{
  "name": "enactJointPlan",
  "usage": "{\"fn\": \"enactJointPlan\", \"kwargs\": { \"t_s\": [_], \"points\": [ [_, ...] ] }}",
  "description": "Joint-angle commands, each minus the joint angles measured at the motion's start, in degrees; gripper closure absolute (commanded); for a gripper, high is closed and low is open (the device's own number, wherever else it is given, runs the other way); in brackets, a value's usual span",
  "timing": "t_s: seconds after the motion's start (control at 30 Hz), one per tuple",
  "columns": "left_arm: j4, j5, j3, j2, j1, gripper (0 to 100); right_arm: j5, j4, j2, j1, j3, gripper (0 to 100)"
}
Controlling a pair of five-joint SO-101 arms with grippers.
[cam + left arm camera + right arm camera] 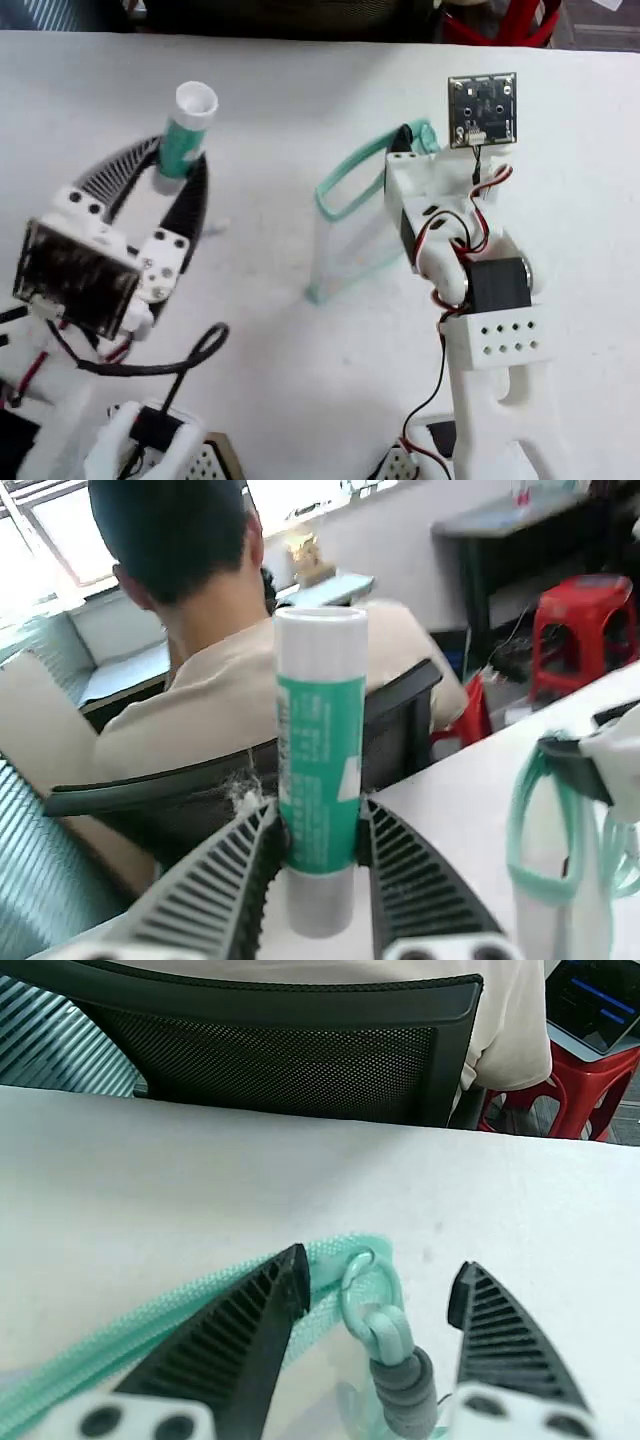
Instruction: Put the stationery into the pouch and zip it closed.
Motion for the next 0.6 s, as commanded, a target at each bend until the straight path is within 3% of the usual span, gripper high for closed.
{"fn": "enactJointPlan", "kwargs": {
  "t_s": [0.0,0.1,0.27,0.4,0.57],
  "points": [
    [-16.2,6.2,14.3,-6.2,5.2,98,0.8,0.7,1.8,-2.0,5.8,75.9],
    [-23.2,8.2,22.5,-9.1,10.8,98,0.8,0.0,1.8,-2.0,6.5,75.9],
    [-28.2,9.8,26.9,-7.3,19.2,98,0.8,-3.7,1.8,-2.0,9.1,75.9],
    [-35.9,11.9,26.5,0.6,20.5,98,0.8,-4.6,1.8,-2.0,9.9,75.9],
    [-39.6,16.3,23.4,10.6,20.5,97,0.8,-4.5,1.3,-1.6,10.0,75.9]
  ]
}}
